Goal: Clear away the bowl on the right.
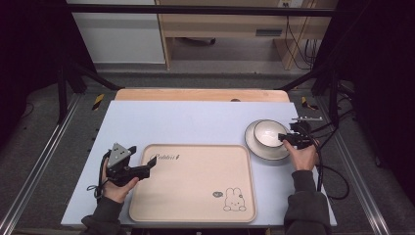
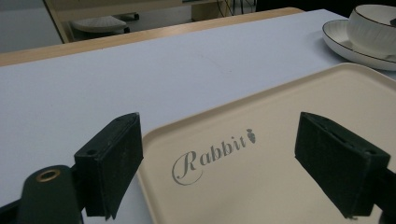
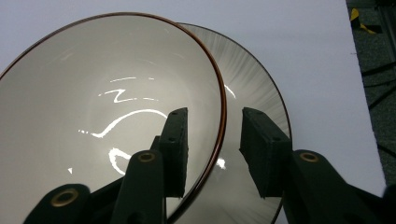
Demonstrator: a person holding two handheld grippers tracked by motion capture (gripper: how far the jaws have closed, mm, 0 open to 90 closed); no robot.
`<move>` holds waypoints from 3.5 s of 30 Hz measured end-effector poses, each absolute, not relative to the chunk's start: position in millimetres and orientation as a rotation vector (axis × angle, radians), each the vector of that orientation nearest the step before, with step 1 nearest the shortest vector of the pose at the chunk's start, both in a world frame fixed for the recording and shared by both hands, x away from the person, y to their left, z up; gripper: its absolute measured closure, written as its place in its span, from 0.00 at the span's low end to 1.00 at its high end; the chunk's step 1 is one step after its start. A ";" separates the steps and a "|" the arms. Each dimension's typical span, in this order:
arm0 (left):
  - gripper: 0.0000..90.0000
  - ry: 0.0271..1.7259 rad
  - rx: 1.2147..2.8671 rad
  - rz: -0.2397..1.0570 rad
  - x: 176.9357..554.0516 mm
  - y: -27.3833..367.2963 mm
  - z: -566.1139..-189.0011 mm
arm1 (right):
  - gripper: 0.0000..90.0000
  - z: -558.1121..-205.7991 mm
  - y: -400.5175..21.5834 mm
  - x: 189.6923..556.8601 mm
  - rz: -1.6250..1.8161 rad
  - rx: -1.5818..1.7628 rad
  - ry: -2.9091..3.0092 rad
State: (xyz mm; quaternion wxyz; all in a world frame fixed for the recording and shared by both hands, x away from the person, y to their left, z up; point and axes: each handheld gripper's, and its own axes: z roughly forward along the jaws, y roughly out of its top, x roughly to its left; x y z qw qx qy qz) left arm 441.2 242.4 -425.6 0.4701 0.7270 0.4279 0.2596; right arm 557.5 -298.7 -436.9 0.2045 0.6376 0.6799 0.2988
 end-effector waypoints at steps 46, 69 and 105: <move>0.17 1.053 1.800 0.639 442.1 240.8 -427.6 | 0.92 -439.6 -295.4 566.6 0.881 1.935 1.845; 0.17 1.050 1.796 0.637 441.6 240.6 -426.9 | 0.92 -430.2 -291.5 561.2 0.893 1.887 1.832; 0.17 1.035 1.797 0.630 441.2 238.1 -426.0 | 0.92 -384.9 -268.5 534.1 1.059 1.742 1.873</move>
